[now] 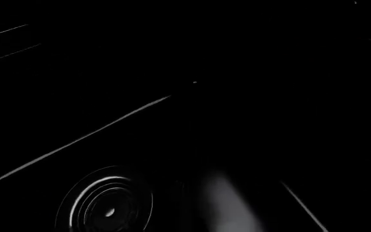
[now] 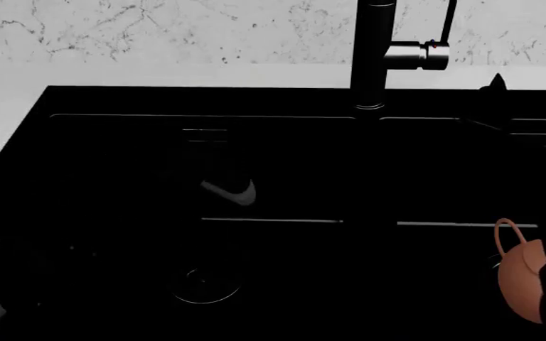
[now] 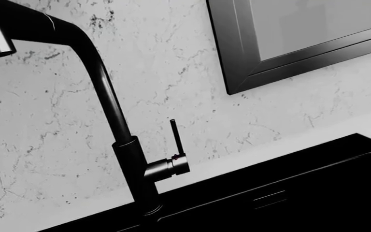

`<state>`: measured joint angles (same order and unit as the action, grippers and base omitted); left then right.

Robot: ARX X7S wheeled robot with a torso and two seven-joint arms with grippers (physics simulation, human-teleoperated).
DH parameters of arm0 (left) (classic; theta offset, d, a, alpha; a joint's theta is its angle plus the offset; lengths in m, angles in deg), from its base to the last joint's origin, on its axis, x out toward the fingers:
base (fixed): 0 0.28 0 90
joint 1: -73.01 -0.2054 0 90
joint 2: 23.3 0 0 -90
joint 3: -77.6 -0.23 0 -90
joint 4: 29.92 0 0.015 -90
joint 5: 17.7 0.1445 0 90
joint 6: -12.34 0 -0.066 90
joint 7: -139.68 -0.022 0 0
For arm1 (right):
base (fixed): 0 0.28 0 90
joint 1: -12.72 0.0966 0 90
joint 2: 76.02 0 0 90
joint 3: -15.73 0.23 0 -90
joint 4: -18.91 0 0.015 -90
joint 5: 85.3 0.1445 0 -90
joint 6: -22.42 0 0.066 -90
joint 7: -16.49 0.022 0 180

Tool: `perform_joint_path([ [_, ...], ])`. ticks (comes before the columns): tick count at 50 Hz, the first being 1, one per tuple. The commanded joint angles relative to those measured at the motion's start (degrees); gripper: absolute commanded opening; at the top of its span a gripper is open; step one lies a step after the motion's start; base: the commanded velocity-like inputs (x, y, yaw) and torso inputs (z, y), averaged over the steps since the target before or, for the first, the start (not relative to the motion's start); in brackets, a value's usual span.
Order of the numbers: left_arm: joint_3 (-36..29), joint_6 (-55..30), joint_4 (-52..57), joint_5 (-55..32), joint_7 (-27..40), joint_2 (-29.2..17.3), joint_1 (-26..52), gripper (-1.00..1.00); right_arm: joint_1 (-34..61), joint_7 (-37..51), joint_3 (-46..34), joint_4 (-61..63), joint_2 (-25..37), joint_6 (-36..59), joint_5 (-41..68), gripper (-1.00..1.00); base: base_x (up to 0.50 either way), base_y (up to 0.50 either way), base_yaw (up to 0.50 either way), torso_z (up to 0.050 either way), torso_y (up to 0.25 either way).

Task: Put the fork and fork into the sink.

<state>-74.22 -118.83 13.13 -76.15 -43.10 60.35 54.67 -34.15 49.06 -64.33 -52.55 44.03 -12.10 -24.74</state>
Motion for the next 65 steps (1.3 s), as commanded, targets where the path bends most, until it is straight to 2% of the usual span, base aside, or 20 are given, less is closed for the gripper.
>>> perform_joint_path([
  [1, -15.0, 9.2, -16.2, -10.2, -4.2, 6.3, 1.7, -1.00, -0.6, -0.5, 2.3, 1.3, -0.8, 0.7, 0.1, 1.00, 0.00, 0.00, 0.00, 0.000, 0.000],
  [2, -16.0, 9.7, -16.4, -11.4, -4.6, 6.3, 1.9, -1.00, -0.6, -0.4, 2.4, 1.4, -0.7, 0.8, 0.2, 1.00, 0.00, 0.00, 0.00, 0.000, 0.000],
  [3, -16.6, 10.0, -16.4, -12.4, -4.8, 6.3, 2.2, 1.00, -0.7, -0.4, 2.4, 1.5, -0.7, 0.7, 0.3, 1.00, 0.00, 0.00, 0.00, 0.000, 0.000],
  [5, -16.7, 11.0, -15.9, -12.9, -5.6, 6.2, 3.1, 1.00, -0.9, -0.5, 2.5, 1.4, -0.7, 0.6, 0.2, 1.00, 0.00, 0.00, 0.00, 0.000, 0.000],
  [11, -14.8, 8.6, -2.5, -15.4, 1.1, -0.1, 4.5, 1.00, -1.1, -0.7, 2.3, 1.2, -0.7, 0.2, 0.0, 1.00, 0.00, 0.00, 0.00, 0.000, 0.000],
  [16, -11.6, 4.8, 20.0, -19.8, 11.9, -10.8, 7.3, 1.00, -2.5, -0.5, 3.3, 1.9, -0.3, 0.1, 0.6, 1.00, 0.00, 0.00, 0.00, 0.000, 0.000],
  [19, -10.0, 2.5, 30.3, -22.2, 17.2, -15.7, 9.5, 1.00, -2.6, -0.3, 3.3, 2.0, -0.3, 0.2, 0.7, 1.00, 0.00, 0.00, 0.00, 0.000, 0.000],
  [21, -7.2, 0.2, 39.3, -26.2, 23.5, -20.6, 12.2, 1.00, -2.5, -0.5, 3.1, 1.8, -0.3, 0.1, 0.6, 1.00, 0.00, 0.00, 0.00, 0.000, 0.000],
  [24, -4.2, -2.2, 48.6, -31.1, 30.2, -26.4, 15.3, 1.00, -2.5, -0.5, 3.1, 1.7, -0.5, -0.1, 0.6, 1.00, 0.00, 0.00, 0.00, 0.000, 0.000],
  [27, -2.3, -3.2, 53.5, -34.2, 35.3, -30.8, 16.6, 1.00, -2.4, -0.4, 2.9, 1.8, -0.4, 0.1, 0.7, 1.00, 0.00, 0.00, 0.00, 0.000, 0.000],
  [35, -0.1, -5.9, 62.2, -42.3, 49.8, -41.1, 18.4, 1.00, -1.7, 0.1, 2.6, 1.7, -0.2, 0.7, 1.2, 1.00, 0.00, 0.00, 0.00, 0.000, 0.000],
  [45, 2.1, -2.5, 65.4, -50.1, 61.1, -51.4, 16.1, 1.00, -2.2, 1.2, 3.6, 2.9, 0.4, 1.4, 2.7, 1.00, 0.00, 0.00, 0.00, 0.000, 0.000],
  [52, 2.6, -2.7, 65.8, -53.5, 65.4, -56.3, 16.1, 1.00, -2.3, 1.2, 3.6, 3.0, 0.4, 1.2, 2.7, 1.00, 0.00, 0.00, 0.00, 0.000, 0.000],
  [58, 2.6, -0.5, 62.5, -53.1, 65.6, -60.0, 13.8, 1.00, -2.8, 0.6, 3.4, 2.6, 0.4, 0.5, 2.1, 1.00, 0.00, 0.00, 0.00, 0.000, 0.000],
  [60, 2.5, -0.2, 61.8, -53.1, 65.3, -60.3, 13.4, 1.00, -2.9, 0.6, 3.3, 2.6, 0.3, 0.4, 2.0, 1.00, 0.00, 0.00, 0.00, 0.000, 0.000],
  [61, 1.1, 0.7, 57.7, -52.8, 65.7, -61.2, 10.8, 1.00, -3.8, 0.3, 3.0, 2.4, -0.3, -0.2, 1.6, 1.00, 0.00, 0.00, 0.00, 0.000, 0.000],
  [65, 1.1, 2.1, 57.2, -52.1, 65.2, -61.8, 9.8, 1.00, -4.2, 0.2, 2.9, 2.3, -0.5, -0.6, 1.4, 1.00, 0.00, 0.00, 0.00, 0.000, 0.000],
])
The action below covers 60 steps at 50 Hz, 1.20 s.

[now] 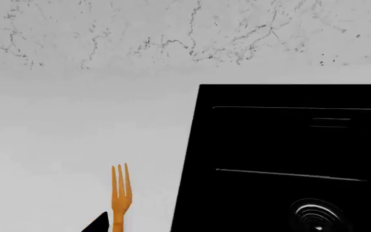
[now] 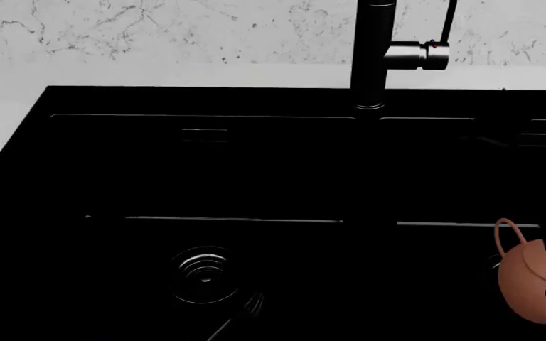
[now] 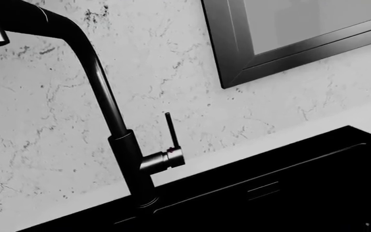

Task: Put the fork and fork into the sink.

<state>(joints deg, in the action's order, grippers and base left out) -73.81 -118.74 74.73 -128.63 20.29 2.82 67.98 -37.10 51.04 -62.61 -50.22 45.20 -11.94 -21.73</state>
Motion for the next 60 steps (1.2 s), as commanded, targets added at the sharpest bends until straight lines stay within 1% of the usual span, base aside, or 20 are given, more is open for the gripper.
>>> perform_joint_path([
  [1, 1.0, 3.5, -4.5, 0.0, 1.1, -4.6, -4.3, 1.00, -1.2, -1.8, 1.2, 0.0, -1.7, -0.7, -1.5, 1.00, 0.00, 0.00, 0.00, 0.000, 0.000],
  [12, 0.7, 5.6, -10.4, -0.1, -1.3, -3.6, -6.1, 1.00, -0.9, -2.2, 0.5, -0.8, -1.8, -1.2, -2.1, 1.00, 0.00, 0.00, 0.00, 0.000, 0.000],
  [21, -1.2, 2.3, -19.4, 5.6, -4.5, 0.9, -3.6, 1.00, -1.4, -2.9, 0.0, -1.6, -2.2, -2.2, -2.8, 1.00, 0.00, 0.00, 0.00, 0.000, 0.000],
  [22, -1.4, 1.9, -20.0, 5.7, -3.9, 1.1, -3.5, 1.00, -1.3, -2.9, 0.0, -1.6, -2.2, -2.2, -2.7, 1.00, 0.00, 0.00, 0.00, 0.000, 0.000],
  [28, -3.9, -2.3, -24.4, 10.1, -4.9, 3.6, -1.2, 1.00, -1.2, -2.9, -0.4, -1.8, -2.3, -2.3, -2.9, 1.00, 0.00, 0.00, 0.00, 0.000, 0.000],
  [37, -6.2, -7.0, -29.3, 12.2, -7.1, 7.5, 1.1, 1.00, -1.4, -3.2, -0.9, -2.3, -2.5, -2.9, -3.3, 1.00, 0.00, 0.00, 0.00, 0.000, 0.000],
  [41, -6.5, -6.8, -30.7, 13.0, -7.9, 8.5, 1.0, 1.00, -1.5, -3.2, -1.0, -2.4, -2.5, -3.0, -3.4, 1.00, 0.00, 0.00, 0.00, 0.000, 0.000],
  [47, -7.5, -7.7, -33.6, 14.0, -11.1, 11.2, 1.1, 1.00, -1.2, -3.1, -1.2, -2.5, -2.5, -2.9, -3.3, 1.00, 0.00, 0.00, 0.00, 0.000, 0.000],
  [52, -8.0, -8.0, -34.9, 14.0, -12.8, 12.0, 0.3, 1.00, -1.7, -3.4, -1.3, -2.7, -2.6, -3.4, -3.5, 1.00, 0.00, 0.00, 0.00, 0.000, 0.000],
  [60, -8.0, -7.5, -34.7, 13.1, -12.8, 11.5, -1.6, 1.00, -2.4, -3.3, -1.0, -2.6, -2.6, -3.7, -3.4, 1.00, 0.00, 0.00, 0.00, 0.000, 0.000],
])
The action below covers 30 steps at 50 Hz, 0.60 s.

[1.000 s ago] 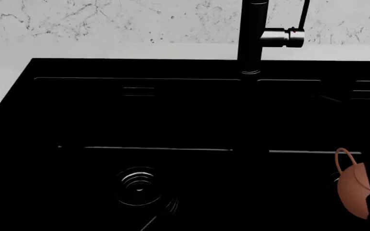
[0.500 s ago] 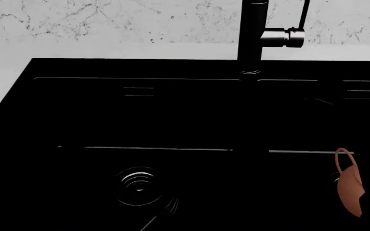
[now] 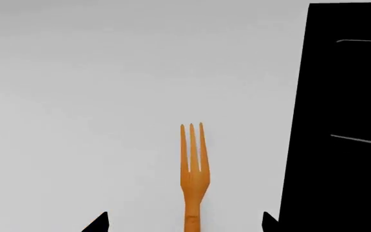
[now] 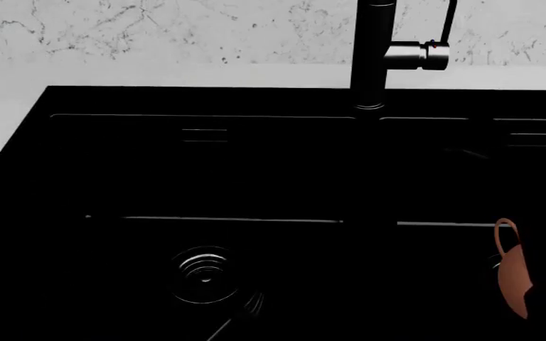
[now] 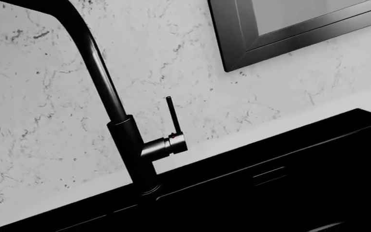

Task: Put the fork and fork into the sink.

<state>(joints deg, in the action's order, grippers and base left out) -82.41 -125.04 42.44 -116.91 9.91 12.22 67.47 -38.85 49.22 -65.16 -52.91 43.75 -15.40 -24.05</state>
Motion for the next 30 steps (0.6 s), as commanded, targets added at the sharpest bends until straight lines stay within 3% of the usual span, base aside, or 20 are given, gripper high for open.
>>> perform_joint_path([
  [1, 0.4, -1.5, -2.2, 1.5, -2.0, 1.8, -1.1, 1.00, -0.8, -1.5, 1.6, 0.1, -1.1, -0.3, -1.1, 1.00, 0.00, 0.00, 0.00, 0.000, 0.000],
  [30, 1.3, 2.9, -1.1, -2.5, -4.0, -1.0, -9.0, 1.00, -1.1, -2.2, 0.7, -1.2, -1.4, -1.7, -2.0, 1.00, 0.00, 0.00, 0.00, 0.000, 0.000],
])
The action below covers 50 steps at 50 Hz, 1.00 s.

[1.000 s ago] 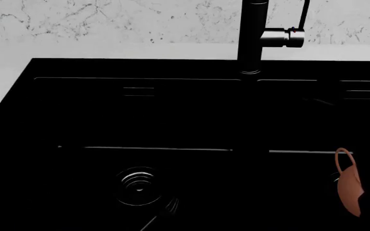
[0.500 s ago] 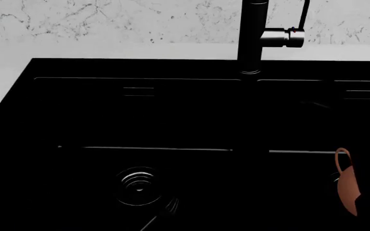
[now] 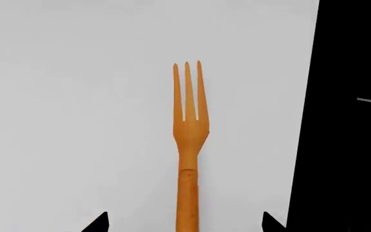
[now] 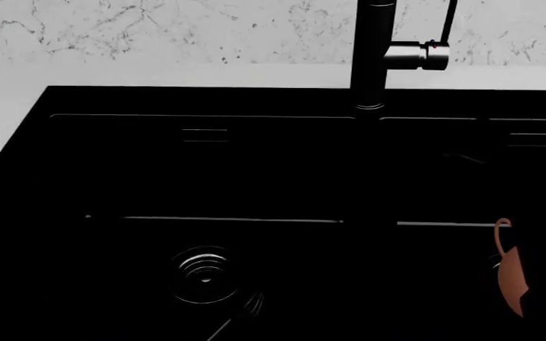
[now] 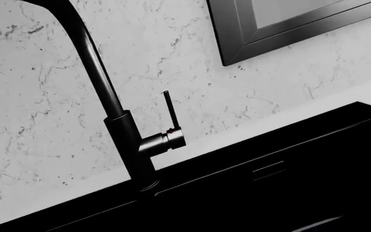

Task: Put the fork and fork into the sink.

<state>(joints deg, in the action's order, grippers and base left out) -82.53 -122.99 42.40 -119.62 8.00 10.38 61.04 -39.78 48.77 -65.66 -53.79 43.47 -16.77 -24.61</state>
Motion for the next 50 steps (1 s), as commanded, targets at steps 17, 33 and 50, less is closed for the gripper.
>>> perform_joint_path([
  [17, 2.0, 3.8, -0.8, -1.7, -2.7, -0.7, -7.0, 1.00, -0.5, -0.8, 1.7, 0.4, -1.0, -0.1, -0.6, 1.00, 0.00, 0.00, 0.00, 0.000, 0.000],
  [33, 1.4, 5.1, 0.4, 1.3, -0.5, -0.6, -7.2, -1.00, -1.9, -0.9, 2.6, 0.7, -0.8, -0.9, -0.2, 1.00, 0.00, 0.00, 0.00, 0.000, 0.000],
  [50, 7.1, -0.7, 8.9, 6.0, 3.0, 0.3, 13.5, -1.00, -1.9, -1.0, 2.4, 0.5, -0.7, -1.3, -0.1, 1.00, 0.00, 0.00, 0.00, -0.001, 0.000],
])
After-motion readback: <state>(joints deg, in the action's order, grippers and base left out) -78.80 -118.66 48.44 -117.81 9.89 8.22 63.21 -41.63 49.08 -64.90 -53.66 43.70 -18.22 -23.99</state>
